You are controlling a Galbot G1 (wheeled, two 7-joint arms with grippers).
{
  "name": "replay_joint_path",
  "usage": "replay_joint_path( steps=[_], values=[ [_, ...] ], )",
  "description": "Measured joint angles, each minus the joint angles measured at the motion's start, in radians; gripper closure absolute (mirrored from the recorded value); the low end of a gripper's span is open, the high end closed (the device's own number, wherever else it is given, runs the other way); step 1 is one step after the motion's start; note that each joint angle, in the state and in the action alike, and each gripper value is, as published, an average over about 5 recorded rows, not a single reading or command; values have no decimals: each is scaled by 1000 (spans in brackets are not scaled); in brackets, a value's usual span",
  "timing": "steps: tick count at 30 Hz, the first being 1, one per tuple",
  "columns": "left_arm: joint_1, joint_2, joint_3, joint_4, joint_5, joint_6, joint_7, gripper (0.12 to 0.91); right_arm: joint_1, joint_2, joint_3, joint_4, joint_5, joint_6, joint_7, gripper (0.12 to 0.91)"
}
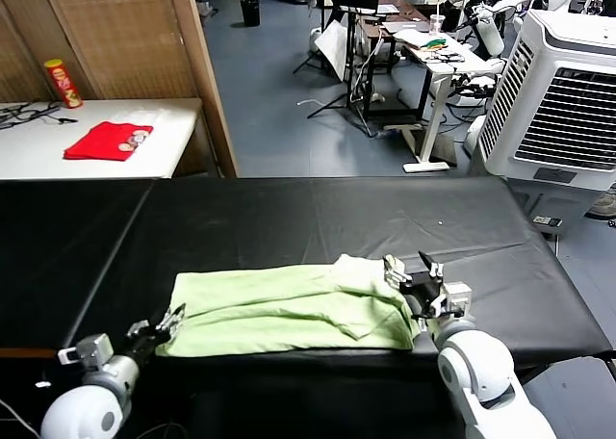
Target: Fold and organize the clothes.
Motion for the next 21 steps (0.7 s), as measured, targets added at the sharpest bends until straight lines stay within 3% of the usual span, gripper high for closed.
replay_joint_path(
  steps=[3, 5, 11, 21],
  values=[
    [2, -12, 6, -8, 14, 1, 0, 796, -5, 3, 0, 0, -6, 4, -2, 227],
    [2, -19, 11, -12, 29, 4, -1, 863, -9, 5, 1, 0, -11, 7, -5, 227],
    [0, -25, 20, -12, 118, -9, 3, 872, -12, 12, 2, 1, -21, 11, -9, 227],
    [11, 64, -47, 33, 412, -129, 21, 873, -13, 12, 8, 14, -24, 11, -6, 227]
  ],
)
